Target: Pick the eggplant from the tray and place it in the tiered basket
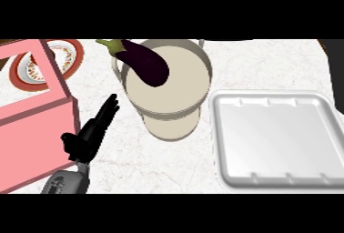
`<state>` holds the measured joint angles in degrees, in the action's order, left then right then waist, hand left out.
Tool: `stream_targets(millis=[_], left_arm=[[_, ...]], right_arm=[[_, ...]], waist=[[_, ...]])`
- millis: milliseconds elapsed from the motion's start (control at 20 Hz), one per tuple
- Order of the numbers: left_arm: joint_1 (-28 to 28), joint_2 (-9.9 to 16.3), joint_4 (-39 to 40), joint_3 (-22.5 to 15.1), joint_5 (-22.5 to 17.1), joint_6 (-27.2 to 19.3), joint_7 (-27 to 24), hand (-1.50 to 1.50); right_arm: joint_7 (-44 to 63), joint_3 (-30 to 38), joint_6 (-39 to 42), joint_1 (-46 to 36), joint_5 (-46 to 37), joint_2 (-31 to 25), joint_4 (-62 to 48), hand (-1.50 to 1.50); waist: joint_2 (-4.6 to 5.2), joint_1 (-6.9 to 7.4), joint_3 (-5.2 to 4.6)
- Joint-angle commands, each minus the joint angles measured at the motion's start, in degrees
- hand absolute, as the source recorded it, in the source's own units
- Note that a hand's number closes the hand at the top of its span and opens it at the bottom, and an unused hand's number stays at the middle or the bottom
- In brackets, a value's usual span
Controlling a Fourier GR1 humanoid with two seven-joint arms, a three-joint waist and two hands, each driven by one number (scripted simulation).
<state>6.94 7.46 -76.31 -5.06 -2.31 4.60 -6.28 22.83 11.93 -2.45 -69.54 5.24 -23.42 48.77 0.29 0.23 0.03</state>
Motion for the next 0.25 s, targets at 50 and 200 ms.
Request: stream_targets(millis=[50, 200], left_arm=[[0.82, 0.23, -0.69, 0.01, 0.96, -0.69, 1.03, 0.00], [0.97, -0.37, 1.09, 0.49, 0.04, 0.44, -1.39, 0.00]], right_arm=[[-8.06, 7.03, 11.18, 4.30, 4.23, -11.28, -7.40, -1.50], [-10.45, 8.23, 20.08, 3.64, 5.04, -17.51, -13.09, -1.50]], waist=[[0.36, 0.71, 0.05], [0.60, 1.14, 0.02]])
